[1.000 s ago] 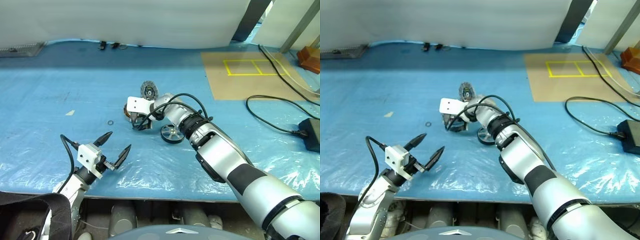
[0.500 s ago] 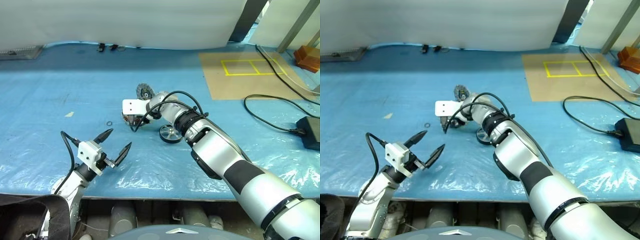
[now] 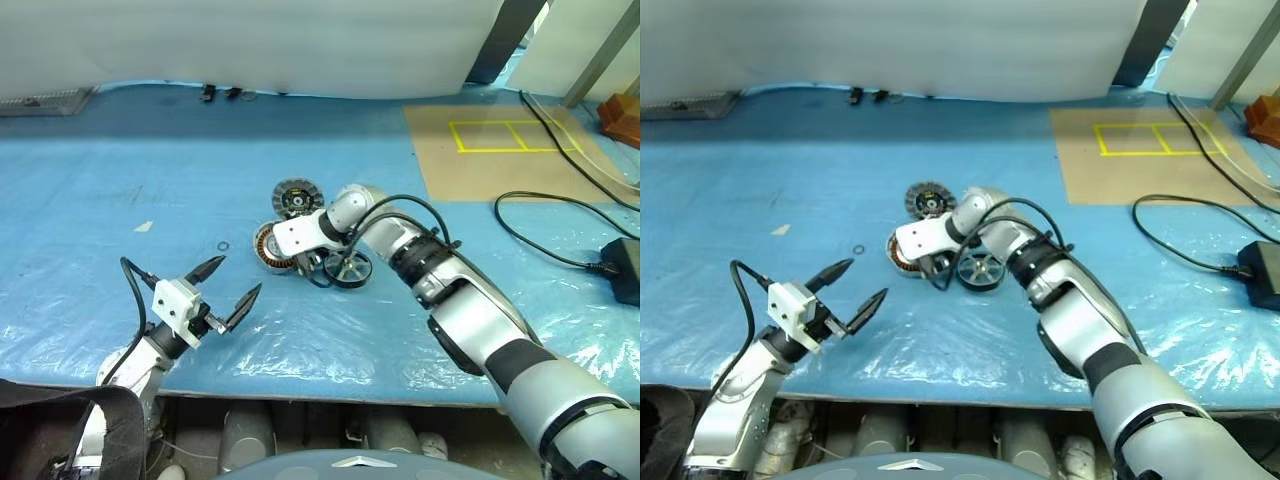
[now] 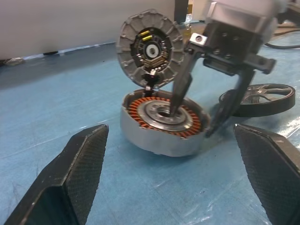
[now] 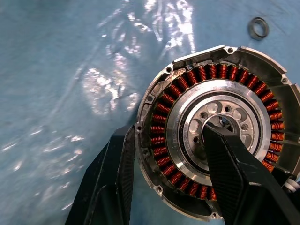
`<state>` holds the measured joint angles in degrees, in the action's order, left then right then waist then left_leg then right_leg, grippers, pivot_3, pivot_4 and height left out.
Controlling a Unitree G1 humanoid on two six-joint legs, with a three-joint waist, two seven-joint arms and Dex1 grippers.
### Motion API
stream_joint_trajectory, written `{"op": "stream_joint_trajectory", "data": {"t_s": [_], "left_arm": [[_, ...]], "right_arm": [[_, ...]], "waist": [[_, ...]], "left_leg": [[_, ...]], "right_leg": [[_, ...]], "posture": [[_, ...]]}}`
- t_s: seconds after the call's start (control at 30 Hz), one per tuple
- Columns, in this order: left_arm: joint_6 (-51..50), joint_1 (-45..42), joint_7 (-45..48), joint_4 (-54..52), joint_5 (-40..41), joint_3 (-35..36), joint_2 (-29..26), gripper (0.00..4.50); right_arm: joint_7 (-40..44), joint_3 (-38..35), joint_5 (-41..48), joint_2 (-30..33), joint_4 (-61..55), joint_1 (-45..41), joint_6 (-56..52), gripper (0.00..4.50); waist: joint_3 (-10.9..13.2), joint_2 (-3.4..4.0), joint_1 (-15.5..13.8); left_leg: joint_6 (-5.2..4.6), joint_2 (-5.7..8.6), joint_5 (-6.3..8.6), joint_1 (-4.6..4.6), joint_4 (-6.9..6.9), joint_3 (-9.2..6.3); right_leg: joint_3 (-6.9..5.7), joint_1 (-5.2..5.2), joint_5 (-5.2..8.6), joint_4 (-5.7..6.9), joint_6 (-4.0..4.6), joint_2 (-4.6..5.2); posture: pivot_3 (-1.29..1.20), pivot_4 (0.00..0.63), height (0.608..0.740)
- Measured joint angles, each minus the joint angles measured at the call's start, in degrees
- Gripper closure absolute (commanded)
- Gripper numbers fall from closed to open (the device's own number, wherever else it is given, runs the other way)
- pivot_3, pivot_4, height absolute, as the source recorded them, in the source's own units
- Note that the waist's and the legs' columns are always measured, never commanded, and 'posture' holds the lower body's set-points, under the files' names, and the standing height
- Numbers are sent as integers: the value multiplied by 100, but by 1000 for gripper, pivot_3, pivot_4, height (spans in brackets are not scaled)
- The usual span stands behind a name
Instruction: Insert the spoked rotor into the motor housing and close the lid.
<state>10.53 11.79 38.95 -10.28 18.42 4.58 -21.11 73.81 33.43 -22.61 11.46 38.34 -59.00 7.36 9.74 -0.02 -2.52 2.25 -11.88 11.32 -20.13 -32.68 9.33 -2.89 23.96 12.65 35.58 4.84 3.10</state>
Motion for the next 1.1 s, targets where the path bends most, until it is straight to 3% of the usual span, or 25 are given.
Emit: {"op": "stream_joint_trajectory", "data": {"t_s": [0.23,0.93,1.1], "left_arm": [[1,-31,104,99,47,1,-30,0],[-49,-53,204,106,91,58,-149,0],[-46,-53,212,148,93,63,-149,0]], "right_arm": [[484,115,37,197,-984,369,-337,2490],[441,200,158,-300,-1189,518,-810,2490],[279,193,266,-388,-1056,533,-836,974]], "waist": [[-3,-5,8],[-3,-8,50],[-2,-9,46]], "left_leg": [[0,-1,0,4,-1,0],[1,-4,0,5,5,1],[1,-4,0,1,6,1]], "right_leg": [[1,0,0,2,0,-1],[1,5,1,0,1,-3],[1,8,1,1,1,-4]], "posture": [[0,150,740],[0,150,740],[0,150,740]]}}
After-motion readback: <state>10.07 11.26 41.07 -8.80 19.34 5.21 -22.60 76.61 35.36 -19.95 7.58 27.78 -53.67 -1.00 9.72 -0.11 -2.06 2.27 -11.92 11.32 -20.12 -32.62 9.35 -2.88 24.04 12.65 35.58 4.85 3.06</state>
